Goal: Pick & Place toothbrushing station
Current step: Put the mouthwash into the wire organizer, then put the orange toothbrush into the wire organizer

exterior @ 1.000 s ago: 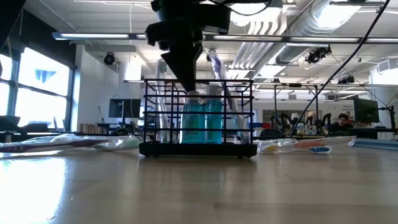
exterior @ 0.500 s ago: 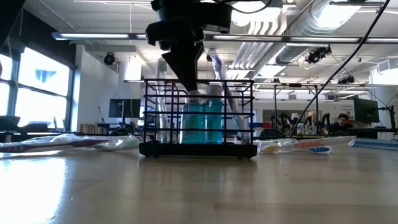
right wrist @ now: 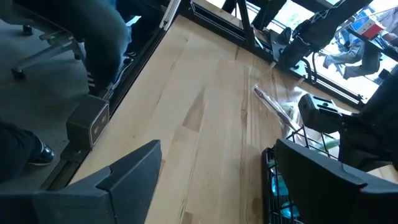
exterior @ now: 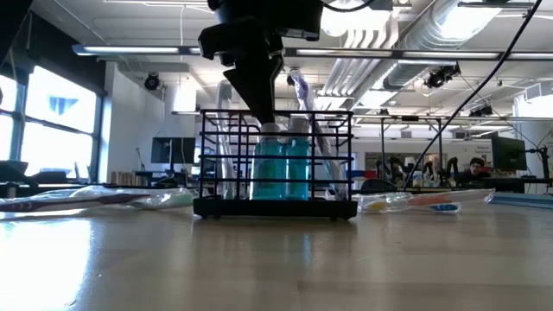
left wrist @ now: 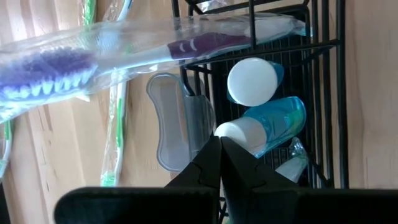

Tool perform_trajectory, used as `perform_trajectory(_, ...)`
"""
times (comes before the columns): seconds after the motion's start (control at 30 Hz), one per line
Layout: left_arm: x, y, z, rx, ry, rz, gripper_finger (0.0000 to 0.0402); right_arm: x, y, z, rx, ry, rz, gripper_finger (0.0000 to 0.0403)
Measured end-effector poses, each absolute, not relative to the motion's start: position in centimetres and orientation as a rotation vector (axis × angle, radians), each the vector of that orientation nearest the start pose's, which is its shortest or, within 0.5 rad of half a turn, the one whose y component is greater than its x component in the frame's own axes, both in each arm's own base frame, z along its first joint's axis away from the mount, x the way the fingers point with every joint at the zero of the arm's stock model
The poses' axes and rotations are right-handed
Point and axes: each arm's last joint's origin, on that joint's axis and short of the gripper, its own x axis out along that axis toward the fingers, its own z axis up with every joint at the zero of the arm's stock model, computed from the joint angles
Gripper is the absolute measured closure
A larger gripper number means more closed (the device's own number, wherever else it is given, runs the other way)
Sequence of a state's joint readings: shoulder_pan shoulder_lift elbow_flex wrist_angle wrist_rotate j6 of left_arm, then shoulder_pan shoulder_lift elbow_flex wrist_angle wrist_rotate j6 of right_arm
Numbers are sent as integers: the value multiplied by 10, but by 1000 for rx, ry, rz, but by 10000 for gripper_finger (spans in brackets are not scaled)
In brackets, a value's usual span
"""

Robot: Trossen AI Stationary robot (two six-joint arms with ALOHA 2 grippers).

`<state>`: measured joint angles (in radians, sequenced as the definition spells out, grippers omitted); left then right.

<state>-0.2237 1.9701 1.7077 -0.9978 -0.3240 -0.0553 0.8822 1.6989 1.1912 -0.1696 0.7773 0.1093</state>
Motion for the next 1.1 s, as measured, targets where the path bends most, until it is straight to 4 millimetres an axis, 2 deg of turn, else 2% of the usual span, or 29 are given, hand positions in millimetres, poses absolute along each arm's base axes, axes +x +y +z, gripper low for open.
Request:
perform_trajectory(0.43,394,-81,252,283,1230,104,402,248,269,243,-400,466,74,94)
perform_trajectory(0.77,398,-98,279,247,1158,-9,401,248,269,243,-400,466,74,94)
perform_trajectory(1.1,394,-105,298,258,1140,12,401,248,270,243,-392,471,91,94)
